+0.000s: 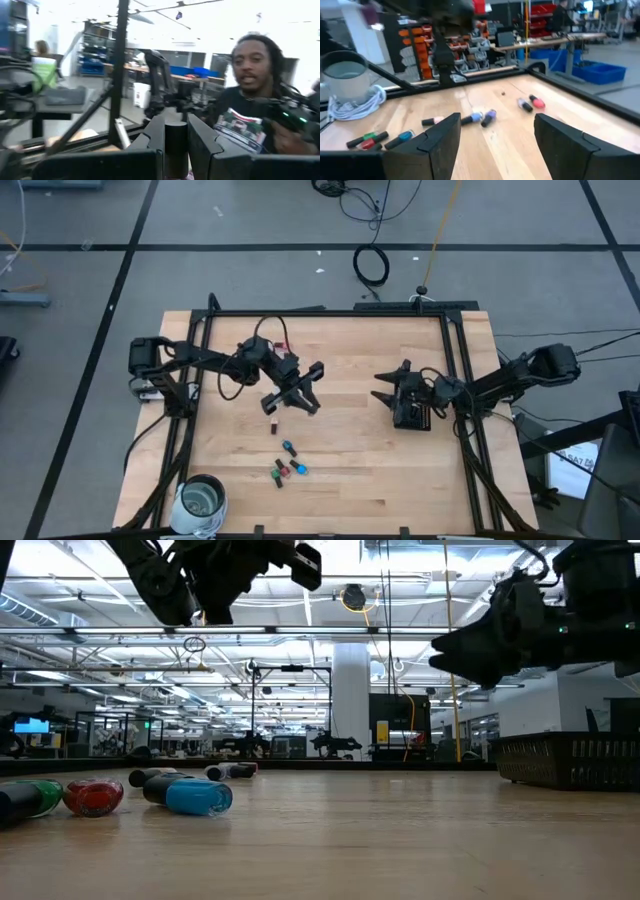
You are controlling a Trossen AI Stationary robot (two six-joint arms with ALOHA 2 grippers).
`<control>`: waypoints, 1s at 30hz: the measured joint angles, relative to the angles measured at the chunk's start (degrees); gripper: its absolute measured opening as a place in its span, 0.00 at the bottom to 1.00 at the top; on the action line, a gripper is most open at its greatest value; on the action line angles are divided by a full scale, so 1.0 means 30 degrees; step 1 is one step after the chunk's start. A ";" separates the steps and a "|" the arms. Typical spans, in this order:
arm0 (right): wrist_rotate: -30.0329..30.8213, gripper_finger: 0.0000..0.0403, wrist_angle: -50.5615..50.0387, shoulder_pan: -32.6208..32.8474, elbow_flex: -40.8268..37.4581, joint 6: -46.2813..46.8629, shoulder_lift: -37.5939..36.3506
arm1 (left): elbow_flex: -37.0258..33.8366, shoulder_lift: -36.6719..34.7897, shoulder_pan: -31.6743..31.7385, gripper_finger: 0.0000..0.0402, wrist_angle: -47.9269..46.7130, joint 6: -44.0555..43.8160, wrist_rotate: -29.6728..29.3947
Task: Pick & Place Nail Polish
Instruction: Put the purple nail polish into the black basket
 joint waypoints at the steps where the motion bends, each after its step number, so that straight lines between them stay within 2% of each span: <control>1: 0.0013 0.59 0.0009 -0.0111 0.0075 0.0262 0.0233 | 0.0000 0.0013 -0.0039 0.08 0.0023 0.0088 0.0321; 8: -0.0126 0.61 0.0003 -0.0159 0.1357 0.0590 0.2206 | 0.0000 0.0036 0.0053 0.08 -0.0666 0.1434 0.0426; 15: -0.1909 0.58 -0.0002 -0.0149 0.3594 0.0576 0.4584 | 0.0000 -0.0009 0.0640 0.08 -0.1294 0.2233 0.0007; 19: -0.3000 0.58 -0.0012 -0.0134 0.5151 0.0569 0.5620 | -0.0007 0.0029 0.1142 0.08 -0.3755 0.3784 -0.1953; 24: -0.2571 0.64 -0.0046 -0.0123 0.6751 -0.0148 0.6886 | -0.0007 0.0022 0.1323 0.08 -0.5419 0.4457 -0.4918; 26: -0.1933 0.66 -0.0016 -0.0059 0.7283 -0.0585 0.7276 | -0.0007 0.0013 0.1243 0.08 -0.5548 0.4637 -0.5698; 30: -0.1960 0.68 -0.0034 -0.0047 0.8322 -0.1451 0.7747 | -0.0007 0.0015 0.0996 0.08 -0.6088 0.5158 -0.6397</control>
